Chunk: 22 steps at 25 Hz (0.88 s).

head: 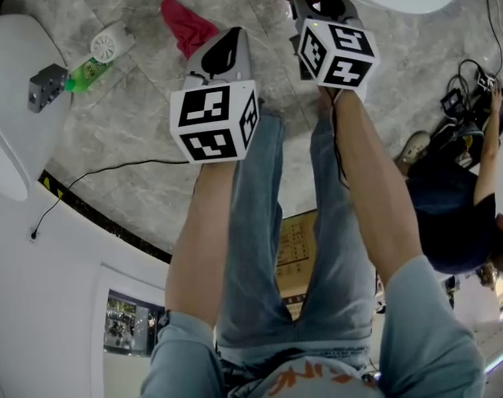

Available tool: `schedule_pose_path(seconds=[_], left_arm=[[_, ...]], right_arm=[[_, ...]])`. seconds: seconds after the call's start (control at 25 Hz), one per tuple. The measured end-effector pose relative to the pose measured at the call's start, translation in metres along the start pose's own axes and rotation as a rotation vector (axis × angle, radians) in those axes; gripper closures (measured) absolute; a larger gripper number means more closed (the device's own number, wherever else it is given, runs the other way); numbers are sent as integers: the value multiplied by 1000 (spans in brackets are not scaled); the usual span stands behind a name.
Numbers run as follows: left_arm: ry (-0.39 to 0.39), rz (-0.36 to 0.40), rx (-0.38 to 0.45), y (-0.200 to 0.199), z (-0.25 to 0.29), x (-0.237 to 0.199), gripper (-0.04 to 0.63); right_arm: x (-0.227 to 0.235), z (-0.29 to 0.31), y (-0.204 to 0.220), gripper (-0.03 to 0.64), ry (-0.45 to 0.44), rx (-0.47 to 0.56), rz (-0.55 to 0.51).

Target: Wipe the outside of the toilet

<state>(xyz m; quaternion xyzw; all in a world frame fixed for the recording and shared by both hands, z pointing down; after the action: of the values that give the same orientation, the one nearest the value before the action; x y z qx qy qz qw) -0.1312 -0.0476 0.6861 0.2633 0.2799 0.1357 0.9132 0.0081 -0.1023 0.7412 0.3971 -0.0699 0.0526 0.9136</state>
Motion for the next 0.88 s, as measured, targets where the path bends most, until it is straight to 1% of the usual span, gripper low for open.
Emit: schedule_pose_path(seconds=[0.2, 0.52, 0.88], left_arm=[[-12, -14, -6, 0, 5, 14, 597], [-12, -24, -11, 1, 23, 53, 597], [-9, -28, -14, -4, 51, 98, 597]], right_arm=[[16, -6, 2, 471, -21, -29, -37], [48, -19, 7, 469, -40, -67, -64], [105, -29, 2, 469, -36, -90, -87]])
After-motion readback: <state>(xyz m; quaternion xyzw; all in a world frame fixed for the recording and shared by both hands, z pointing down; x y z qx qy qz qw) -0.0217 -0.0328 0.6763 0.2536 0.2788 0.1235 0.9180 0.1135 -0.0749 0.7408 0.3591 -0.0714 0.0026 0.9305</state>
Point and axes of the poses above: the fingertips, and each gripper's own axes: z forward along the fingers, x to its right, y out of its underside, the point moved 2 cm from there along -z, backward along the fingers, and after that the axes turned 6 degrees about y, right-handed, at the moved point
